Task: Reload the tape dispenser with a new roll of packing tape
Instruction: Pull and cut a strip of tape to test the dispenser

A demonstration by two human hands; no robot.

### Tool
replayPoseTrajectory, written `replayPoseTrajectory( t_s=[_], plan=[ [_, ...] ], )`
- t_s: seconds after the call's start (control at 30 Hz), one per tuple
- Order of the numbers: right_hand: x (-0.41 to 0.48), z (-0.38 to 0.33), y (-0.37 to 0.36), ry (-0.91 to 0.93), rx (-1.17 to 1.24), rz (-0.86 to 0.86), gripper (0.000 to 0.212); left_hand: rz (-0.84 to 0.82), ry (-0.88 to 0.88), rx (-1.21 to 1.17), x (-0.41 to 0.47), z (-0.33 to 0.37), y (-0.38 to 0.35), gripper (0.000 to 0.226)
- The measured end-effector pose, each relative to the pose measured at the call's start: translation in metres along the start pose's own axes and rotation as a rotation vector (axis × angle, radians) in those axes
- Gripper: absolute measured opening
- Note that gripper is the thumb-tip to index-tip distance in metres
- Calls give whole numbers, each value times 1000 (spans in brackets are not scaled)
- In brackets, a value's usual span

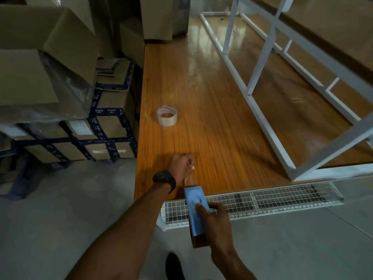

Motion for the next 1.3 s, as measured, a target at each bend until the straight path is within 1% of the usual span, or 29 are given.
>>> replayPoseTrajectory(
  t_s=[0.03, 0.1, 0.17, 0.23, 0.3, 0.4, 0.43, 0.47, 0.57, 0.63, 0.67, 0.77, 0.9, 0.97, 1.07, 1.17, 1.3],
  plan=[
    [1, 4, -1, -18, -6, 2, 43, 4, 5, 5, 0, -4, -2, 8],
    [4, 13, -2, -64, -31, 0, 55, 38, 43, -14, -1, -8, -4, 9],
    [5, 20, -6, -95, -39, -23, 66, 122, 104, -94, -4, -12, 1, 4],
    [6, 25, -9, -107, 4, -47, 67, 172, 83, 13, -7, -6, 4, 8],
    [6, 32, -11, -131, 30, -65, 65, 141, 68, 70, -9, -5, -2, 13],
    [7, 36, -16, -160, 57, -98, 38, 51, 76, 130, -13, -11, -11, 28],
    [8, 37, -16, -165, 57, -101, 35, 32, 67, 149, -17, -10, -14, 30],
    [10, 37, -16, -165, 44, -98, 36, 15, -8, 239, -20, -4, -17, 32],
    [11, 34, -14, -143, -26, -66, 52, -12, -94, 372, -31, 2, -21, 39],
    [11, 32, -13, -151, -56, -57, 67, -52, -113, 430, -35, 6, -28, 40],
    [11, 31, -12, -167, -68, -61, 71, -66, -91, 473, -36, 6, -29, 42],
    [10, 34, -13, -199, -62, -80, 62, -143, 4, 606, -36, -2, -39, 50],
    [8, 24, -15, -96, -173, -16, 54, -252, 102, 659, -38, -7, -48, 57],
    [5, 20, -15, -52, -225, 15, 58, -303, 132, 692, -44, -7, -53, 58],
    [3, 16, -11, 4, -307, 29, 63, -334, 177, 617, -51, -16, -51, 68],
    [2, 16, -8, 55, -366, 35, 68, -406, 189, 635, -50, -27, -51, 72],
    [-13, 22, -2, 110, -426, 38, 69, -399, 183, 699, -44, -32, -47, 70]
  ],
)
Point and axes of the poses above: each hand's wrist, its own x-axis towards the middle knuckle, its own y-axis out of the back of the hand, z = x × y, the point moved 10 cm from there along x, towards the middle knuckle, and after that the axes turned 9 degrees about -x, right-handed, at the moved point
